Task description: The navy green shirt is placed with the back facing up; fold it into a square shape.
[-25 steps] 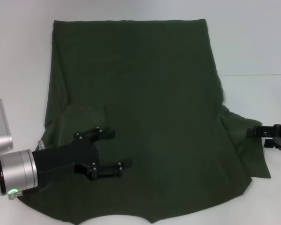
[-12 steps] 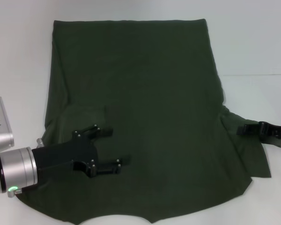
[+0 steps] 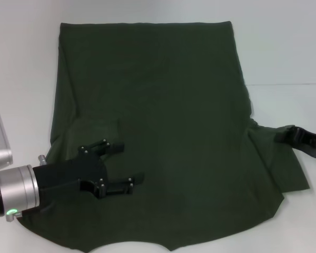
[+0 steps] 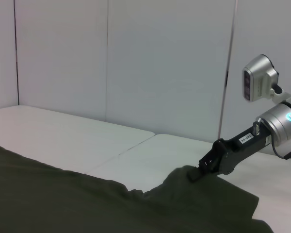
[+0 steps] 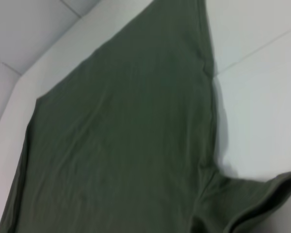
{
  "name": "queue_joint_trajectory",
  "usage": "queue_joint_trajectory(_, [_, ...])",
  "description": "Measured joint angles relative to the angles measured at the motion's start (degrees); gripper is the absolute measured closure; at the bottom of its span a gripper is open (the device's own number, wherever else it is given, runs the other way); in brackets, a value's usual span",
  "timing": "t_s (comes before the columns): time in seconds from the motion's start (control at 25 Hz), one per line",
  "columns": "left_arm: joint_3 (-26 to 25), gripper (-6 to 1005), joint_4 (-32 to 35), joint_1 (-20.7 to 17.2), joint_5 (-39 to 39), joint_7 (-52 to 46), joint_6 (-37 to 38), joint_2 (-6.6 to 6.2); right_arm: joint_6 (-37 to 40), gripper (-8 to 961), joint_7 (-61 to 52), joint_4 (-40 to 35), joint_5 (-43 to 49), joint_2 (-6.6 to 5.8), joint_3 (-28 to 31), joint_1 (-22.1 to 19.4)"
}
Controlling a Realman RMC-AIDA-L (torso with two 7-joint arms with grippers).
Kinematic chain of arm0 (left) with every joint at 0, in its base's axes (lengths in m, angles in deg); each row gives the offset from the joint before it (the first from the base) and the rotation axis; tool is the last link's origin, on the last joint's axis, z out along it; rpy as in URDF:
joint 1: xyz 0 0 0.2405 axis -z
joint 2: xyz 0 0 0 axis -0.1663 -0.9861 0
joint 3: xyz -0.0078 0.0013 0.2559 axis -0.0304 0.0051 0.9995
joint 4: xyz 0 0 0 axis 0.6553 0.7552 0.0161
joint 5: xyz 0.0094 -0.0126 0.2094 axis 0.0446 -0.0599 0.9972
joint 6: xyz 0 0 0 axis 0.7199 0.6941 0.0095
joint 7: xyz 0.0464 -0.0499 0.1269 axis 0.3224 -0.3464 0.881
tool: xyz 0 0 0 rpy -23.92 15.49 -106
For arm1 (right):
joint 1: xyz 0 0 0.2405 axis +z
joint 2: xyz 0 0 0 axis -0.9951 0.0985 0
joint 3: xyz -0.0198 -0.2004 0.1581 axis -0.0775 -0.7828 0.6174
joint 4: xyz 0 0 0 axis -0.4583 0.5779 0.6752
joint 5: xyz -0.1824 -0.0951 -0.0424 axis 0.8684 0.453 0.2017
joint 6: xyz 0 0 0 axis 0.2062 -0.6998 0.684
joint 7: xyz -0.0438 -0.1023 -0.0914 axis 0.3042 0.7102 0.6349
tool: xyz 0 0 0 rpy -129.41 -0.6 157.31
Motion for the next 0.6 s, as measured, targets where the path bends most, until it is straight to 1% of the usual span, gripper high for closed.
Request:
queue_joint_trajectory(0.2, [-0.1,77,0.0,0.1,0.0,0.0,-0.1,0.01,-1.1,833,1.9,0.2,-0.5,0.02,2.5,0.1])
queue_joint_trajectory(0.36, [-0.1,78,0.0,0.1,0.0,0.0,-0.6,0.07,-3.1,934,3.0,0.2,-1.1,-0.12,2.8,0.6])
queue_joint_trajectory(0.6, [-0.1,78,0.0,0.1,-0.1,-0.1,-0.6,0.2,-6.5,927,8.4,0.2,-3.4,-0.34,2.8,2.3])
